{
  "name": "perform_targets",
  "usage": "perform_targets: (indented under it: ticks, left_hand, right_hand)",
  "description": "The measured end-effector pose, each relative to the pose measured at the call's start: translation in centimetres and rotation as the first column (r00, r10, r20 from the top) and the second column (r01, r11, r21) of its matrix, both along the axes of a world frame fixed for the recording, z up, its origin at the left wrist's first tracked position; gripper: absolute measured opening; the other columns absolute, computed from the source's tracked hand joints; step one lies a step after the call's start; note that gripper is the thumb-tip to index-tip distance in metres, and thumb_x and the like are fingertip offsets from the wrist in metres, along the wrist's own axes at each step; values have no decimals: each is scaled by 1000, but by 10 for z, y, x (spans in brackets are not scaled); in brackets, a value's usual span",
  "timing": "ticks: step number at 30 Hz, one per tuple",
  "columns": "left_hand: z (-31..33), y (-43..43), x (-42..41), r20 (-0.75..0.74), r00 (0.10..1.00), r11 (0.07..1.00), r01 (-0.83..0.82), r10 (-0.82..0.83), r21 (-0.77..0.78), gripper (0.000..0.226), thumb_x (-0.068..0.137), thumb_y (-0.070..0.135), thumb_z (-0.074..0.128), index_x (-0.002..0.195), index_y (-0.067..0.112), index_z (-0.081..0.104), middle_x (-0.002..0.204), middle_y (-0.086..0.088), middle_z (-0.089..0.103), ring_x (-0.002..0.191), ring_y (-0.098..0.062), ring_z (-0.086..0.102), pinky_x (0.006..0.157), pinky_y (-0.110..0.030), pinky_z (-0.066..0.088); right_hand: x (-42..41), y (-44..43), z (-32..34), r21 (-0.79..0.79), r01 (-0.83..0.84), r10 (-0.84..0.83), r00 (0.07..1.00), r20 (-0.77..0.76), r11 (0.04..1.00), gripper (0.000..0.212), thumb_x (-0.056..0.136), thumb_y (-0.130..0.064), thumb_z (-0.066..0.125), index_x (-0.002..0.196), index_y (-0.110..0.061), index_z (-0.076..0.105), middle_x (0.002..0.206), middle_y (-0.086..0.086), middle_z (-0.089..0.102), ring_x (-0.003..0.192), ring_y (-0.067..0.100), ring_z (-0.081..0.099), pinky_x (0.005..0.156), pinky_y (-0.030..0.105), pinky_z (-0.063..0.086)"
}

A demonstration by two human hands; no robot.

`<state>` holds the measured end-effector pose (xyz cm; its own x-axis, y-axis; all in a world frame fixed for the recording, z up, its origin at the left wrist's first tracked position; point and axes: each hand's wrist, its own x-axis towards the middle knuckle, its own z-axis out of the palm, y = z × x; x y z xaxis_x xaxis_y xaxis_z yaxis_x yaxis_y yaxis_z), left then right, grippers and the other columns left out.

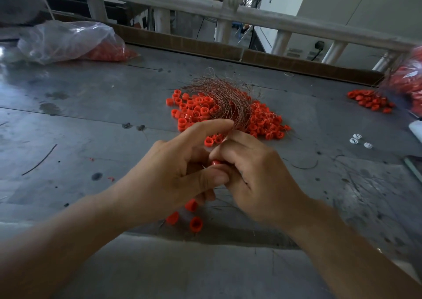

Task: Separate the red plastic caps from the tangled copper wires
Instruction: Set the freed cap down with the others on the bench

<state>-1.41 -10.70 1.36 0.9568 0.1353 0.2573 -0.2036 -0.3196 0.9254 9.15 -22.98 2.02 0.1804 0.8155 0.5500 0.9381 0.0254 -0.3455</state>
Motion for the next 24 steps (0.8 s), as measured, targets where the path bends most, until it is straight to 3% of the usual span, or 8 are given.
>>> perform_targets:
  ticks: [4, 8, 12, 15, 17, 19, 21, 24]
  left_hand:
    - [1, -1, -1, 2, 1000, 996, -10, 10, -84, 57, 67, 43, 65, 116, 60, 41, 74, 6, 68, 62, -16, 68, 57, -24, 54]
    - [6, 0, 0, -12, 1000, 971, -6, 4, -239, 63, 65, 48, 74, 121, 36, 47, 71, -1, 68, 63, -15, 67, 58, -24, 53]
    - [11, 7, 3, -29, 997, 936, -72, 65, -346, 51, 64, 29, 76, 111, 24, 58, 70, -9, 70, 60, -19, 66, 52, -21, 51]
    - [15, 15, 2, 24, 1000, 882, 3, 9, -471, 51, 63, 21, 81, 111, 18, 63, 75, -15, 70, 63, -23, 68, 50, -24, 52]
    - [16, 19, 2, 27, 999, 874, -7, 23, -485, 49, 63, 0, 73, 109, 15, 62, 75, -14, 70, 63, -24, 68, 49, -24, 52]
    - [16, 23, 2, 10, 999, 875, -41, 53, -482, 44, 63, -5, 58, 102, 14, 66, 77, -11, 70, 60, -23, 67, 49, -23, 52]
    - [16, 28, 1, -28, 995, 907, -97, 94, -409, 39, 63, -5, 57, 90, 19, 72, 77, -5, 68, 60, -21, 67, 50, -21, 52]
    - [12, 34, 1, -121, 979, 976, -176, 161, -125, 47, 69, -16, 67, 81, 29, 73, 72, -2, 68, 62, -20, 69, 53, -19, 52]
  right_hand:
    - [-1, -1, 2, -16, -35, 34, 997, -69, 999, 5, 79, -2, 59, 79, 0, 64, 79, -3, 52, 72, 8, 50, 65, 21, 44]
    - [3, -2, 5, 4, -60, 60, 993, -97, 998, 16, 81, -21, 63, 79, -5, 64, 77, -3, 54, 69, 10, 53, 61, 26, 46]
    - [4, -3, 8, -33, -45, 35, 963, -265, 998, 45, 67, -39, 71, 107, -18, 62, 84, -12, 57, 80, 3, 55, 72, 12, 44]
    - [7, -5, 11, -49, -110, 77, 894, -442, 993, 27, 77, -37, 61, 103, -30, 58, 79, -20, 61, 78, -5, 60, 68, 7, 45]
    - [11, -7, 13, -48, -96, 68, 909, -411, 994, 14, 81, -24, 60, 94, -21, 66, 70, -19, 59, 67, -5, 59, 60, 7, 44]
    - [15, -10, 15, -88, -44, 9, 931, -364, 995, 10, 83, -18, 63, 88, -13, 69, 66, -16, 60, 63, 2, 59, 58, 12, 46]
    - [21, -14, 19, -157, -24, -34, 935, -353, 987, 5, 82, -16, 65, 82, -15, 69, 62, -18, 60, 63, 4, 60, 58, 12, 47]
    - [27, -18, 21, -302, -18, -87, 940, -329, 953, 7, 81, -17, 67, 77, -22, 67, 55, -19, 58, 60, 0, 59, 56, 10, 44]
